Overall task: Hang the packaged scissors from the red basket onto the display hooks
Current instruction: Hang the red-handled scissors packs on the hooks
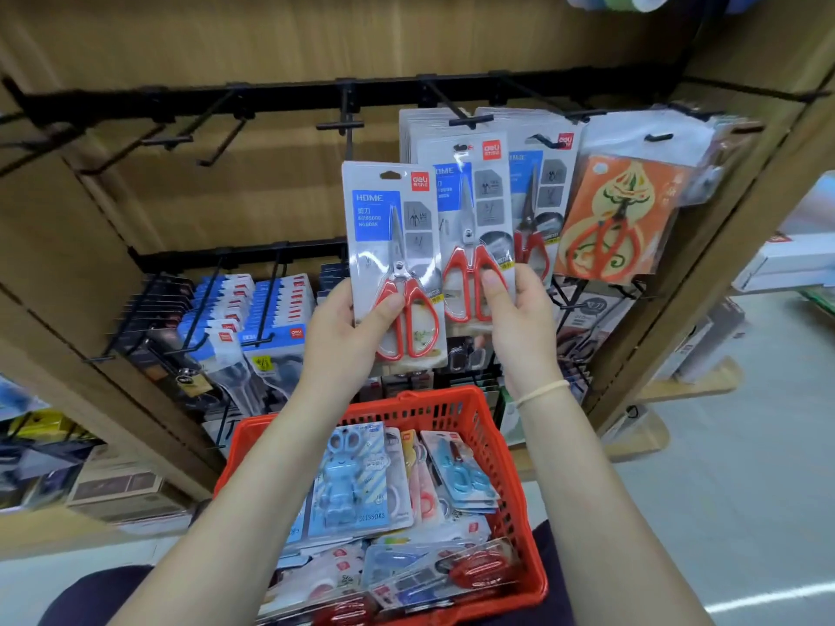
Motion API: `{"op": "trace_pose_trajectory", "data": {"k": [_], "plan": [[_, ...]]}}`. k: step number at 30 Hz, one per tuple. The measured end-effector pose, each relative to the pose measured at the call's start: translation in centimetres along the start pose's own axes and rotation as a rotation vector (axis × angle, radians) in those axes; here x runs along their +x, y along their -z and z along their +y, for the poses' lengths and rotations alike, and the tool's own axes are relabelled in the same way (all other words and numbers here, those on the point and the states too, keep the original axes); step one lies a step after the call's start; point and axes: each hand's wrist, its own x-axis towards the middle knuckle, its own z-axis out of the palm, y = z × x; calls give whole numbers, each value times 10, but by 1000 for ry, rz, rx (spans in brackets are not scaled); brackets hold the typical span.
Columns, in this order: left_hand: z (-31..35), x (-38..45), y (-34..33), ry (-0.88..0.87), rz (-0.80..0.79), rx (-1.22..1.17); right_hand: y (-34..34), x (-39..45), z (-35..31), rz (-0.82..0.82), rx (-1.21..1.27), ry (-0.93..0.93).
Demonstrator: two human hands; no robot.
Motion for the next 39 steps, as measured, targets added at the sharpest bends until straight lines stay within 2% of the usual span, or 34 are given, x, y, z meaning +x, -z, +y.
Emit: {"op": "trace_pose_trajectory", "data": {"k": [13, 19, 22, 26, 29, 39], "plan": [[0, 6, -7, 78, -7, -102, -9, 9, 6, 72, 7, -39], [3, 14, -9, 122, -46, -129, -4, 12, 22, 12, 98, -319], [1, 19, -15, 138, -55, -146, 1, -4, 26, -4, 75, -254], [4, 22, -35, 108, -69, -128, -3, -19, 12, -184, 118, -135], [8, 26, -46, 104, -58, -140, -1, -14, 0, -169, 90, -56], [11, 35, -54, 139, -83, -125, 4, -4, -1, -109, 77, -81]]}}
